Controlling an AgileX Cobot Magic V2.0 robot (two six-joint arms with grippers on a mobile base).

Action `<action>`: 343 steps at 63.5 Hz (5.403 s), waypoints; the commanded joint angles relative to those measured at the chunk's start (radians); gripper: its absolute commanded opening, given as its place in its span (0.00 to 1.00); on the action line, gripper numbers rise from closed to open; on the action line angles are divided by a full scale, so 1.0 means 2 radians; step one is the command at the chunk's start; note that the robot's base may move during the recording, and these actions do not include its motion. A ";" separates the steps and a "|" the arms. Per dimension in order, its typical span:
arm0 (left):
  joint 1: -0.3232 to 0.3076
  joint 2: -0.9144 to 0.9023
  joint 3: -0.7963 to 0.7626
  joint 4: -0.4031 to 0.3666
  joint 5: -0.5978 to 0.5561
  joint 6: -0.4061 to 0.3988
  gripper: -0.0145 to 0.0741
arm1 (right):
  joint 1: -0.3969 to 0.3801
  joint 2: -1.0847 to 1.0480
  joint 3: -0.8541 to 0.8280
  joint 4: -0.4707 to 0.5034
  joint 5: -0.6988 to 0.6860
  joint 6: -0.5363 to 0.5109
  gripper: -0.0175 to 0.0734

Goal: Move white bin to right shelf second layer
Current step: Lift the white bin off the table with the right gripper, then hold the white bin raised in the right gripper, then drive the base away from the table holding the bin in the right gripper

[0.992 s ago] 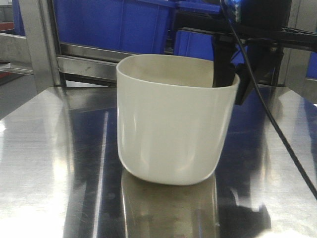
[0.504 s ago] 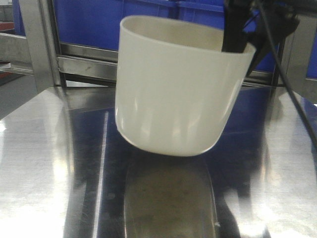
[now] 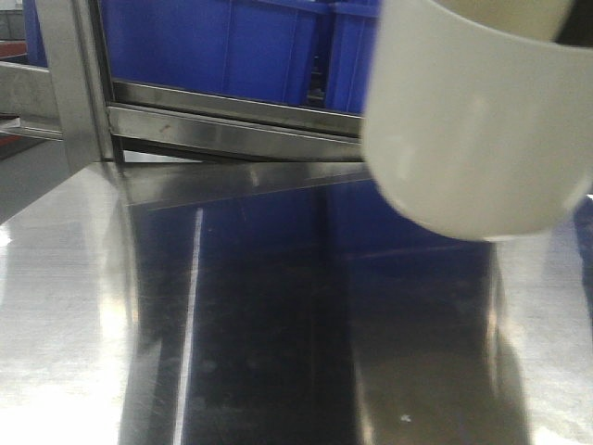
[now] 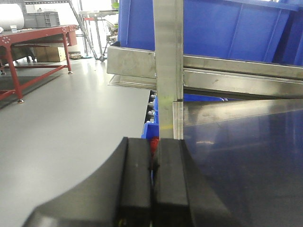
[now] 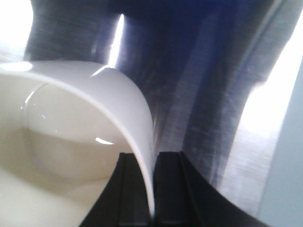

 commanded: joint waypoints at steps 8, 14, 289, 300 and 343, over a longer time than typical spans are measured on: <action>-0.002 -0.007 0.018 -0.003 -0.042 -0.001 0.26 | -0.090 -0.091 0.068 0.042 -0.072 -0.056 0.27; -0.002 -0.007 0.018 -0.003 -0.042 -0.001 0.26 | -0.126 -0.122 0.098 0.051 -0.079 -0.055 0.27; -0.002 -0.007 0.018 -0.003 -0.042 -0.001 0.26 | -0.161 -0.288 0.205 0.034 -0.077 -0.022 0.27; -0.002 -0.007 0.018 -0.003 -0.042 -0.001 0.26 | -0.161 -0.288 0.205 0.034 -0.077 -0.022 0.27; -0.002 -0.007 0.018 -0.003 -0.042 -0.001 0.26 | -0.161 -0.288 0.205 0.034 -0.077 -0.022 0.27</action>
